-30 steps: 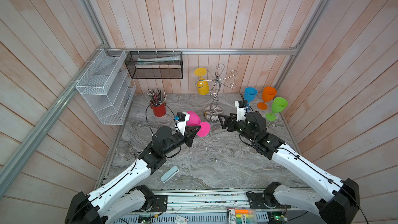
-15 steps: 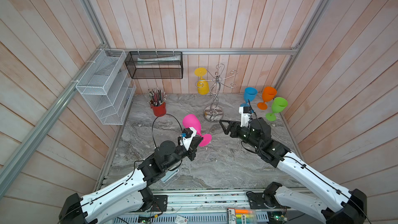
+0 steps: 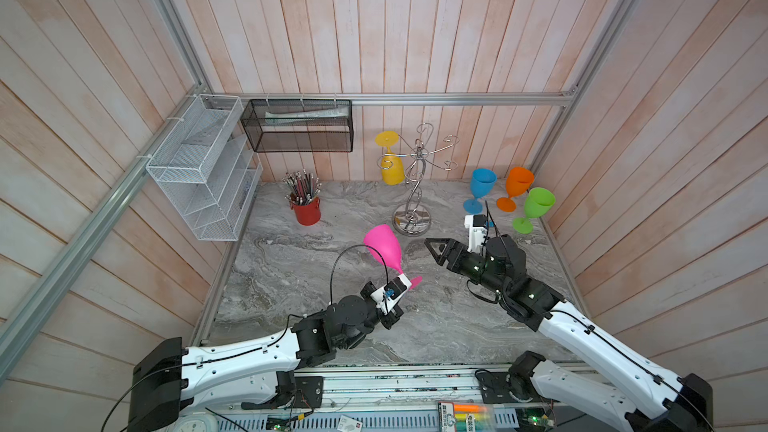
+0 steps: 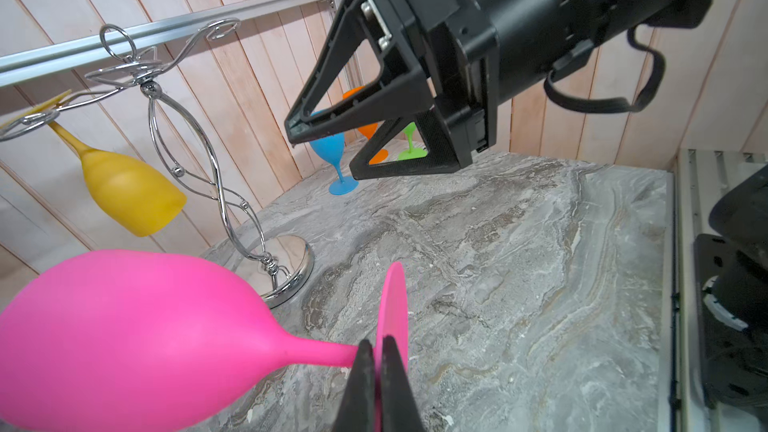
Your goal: Take the wine glass off the wine glass rack
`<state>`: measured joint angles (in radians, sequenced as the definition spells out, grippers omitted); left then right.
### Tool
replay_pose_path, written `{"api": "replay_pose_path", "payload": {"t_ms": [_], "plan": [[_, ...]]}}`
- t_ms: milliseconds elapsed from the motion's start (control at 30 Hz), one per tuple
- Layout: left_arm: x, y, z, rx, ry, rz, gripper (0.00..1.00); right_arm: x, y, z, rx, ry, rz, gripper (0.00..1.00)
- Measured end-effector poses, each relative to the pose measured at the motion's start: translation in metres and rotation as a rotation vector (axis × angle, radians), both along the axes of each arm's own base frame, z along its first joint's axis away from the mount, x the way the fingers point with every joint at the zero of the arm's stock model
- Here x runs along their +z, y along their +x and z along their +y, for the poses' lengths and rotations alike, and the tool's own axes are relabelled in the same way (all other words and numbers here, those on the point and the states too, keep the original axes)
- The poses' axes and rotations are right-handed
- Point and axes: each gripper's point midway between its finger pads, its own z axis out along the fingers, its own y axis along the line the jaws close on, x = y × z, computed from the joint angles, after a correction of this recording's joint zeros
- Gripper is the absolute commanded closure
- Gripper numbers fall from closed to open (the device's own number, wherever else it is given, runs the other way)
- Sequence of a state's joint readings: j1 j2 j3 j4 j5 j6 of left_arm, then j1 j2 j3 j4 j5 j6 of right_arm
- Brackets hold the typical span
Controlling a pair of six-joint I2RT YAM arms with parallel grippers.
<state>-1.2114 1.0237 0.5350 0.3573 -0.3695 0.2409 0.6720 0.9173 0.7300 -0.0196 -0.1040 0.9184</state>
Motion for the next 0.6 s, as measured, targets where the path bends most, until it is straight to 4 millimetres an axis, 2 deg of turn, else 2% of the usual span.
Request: {"api": "replay_pose_path", "payload": {"t_ms": [433,600], "plan": [[0.007,0.001,-0.003,0.041,0.051,-0.219,1.00,0.003,-0.018,-0.007,-0.002,0.105,0.087,0.29],[-0.004,0.001,-0.007,0.051,0.112,-0.286,1.00,-0.005,-0.022,-0.004,0.013,0.112,0.123,0.30]]}}
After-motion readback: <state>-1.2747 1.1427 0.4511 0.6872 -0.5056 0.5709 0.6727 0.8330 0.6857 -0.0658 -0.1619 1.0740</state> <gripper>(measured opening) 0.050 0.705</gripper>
